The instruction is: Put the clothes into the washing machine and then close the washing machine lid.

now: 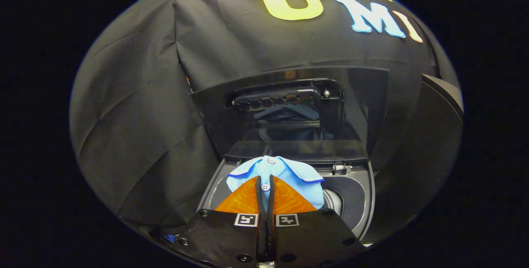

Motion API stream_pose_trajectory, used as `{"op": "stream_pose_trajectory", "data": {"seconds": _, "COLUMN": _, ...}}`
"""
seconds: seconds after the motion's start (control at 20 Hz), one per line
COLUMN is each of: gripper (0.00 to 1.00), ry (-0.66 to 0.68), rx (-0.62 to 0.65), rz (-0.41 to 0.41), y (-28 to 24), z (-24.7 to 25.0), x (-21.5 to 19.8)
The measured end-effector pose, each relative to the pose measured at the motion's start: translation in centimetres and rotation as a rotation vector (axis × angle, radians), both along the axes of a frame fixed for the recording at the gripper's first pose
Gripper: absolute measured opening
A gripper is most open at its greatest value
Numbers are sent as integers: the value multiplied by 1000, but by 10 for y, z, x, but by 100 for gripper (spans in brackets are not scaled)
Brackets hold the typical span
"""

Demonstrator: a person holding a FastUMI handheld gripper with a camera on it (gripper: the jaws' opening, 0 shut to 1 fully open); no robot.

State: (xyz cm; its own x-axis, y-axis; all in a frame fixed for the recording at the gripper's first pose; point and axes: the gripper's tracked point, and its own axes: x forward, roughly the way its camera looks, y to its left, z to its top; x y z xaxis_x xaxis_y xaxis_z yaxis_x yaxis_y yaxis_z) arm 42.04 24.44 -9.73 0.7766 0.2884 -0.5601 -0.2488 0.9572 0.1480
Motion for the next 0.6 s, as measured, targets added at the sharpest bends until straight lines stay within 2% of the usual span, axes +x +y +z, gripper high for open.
{"op": "stream_pose_trajectory", "data": {"seconds": 0.2, "gripper": 2, "ry": 46, "rx": -48, "rz": -30, "y": -6, "z": -33, "x": -2}}
{"op": "stream_pose_trajectory", "data": {"seconds": 0.6, "gripper": 11, "ry": 141, "rx": -166, "rz": -56, "y": -19, "z": -84, "x": -19}}
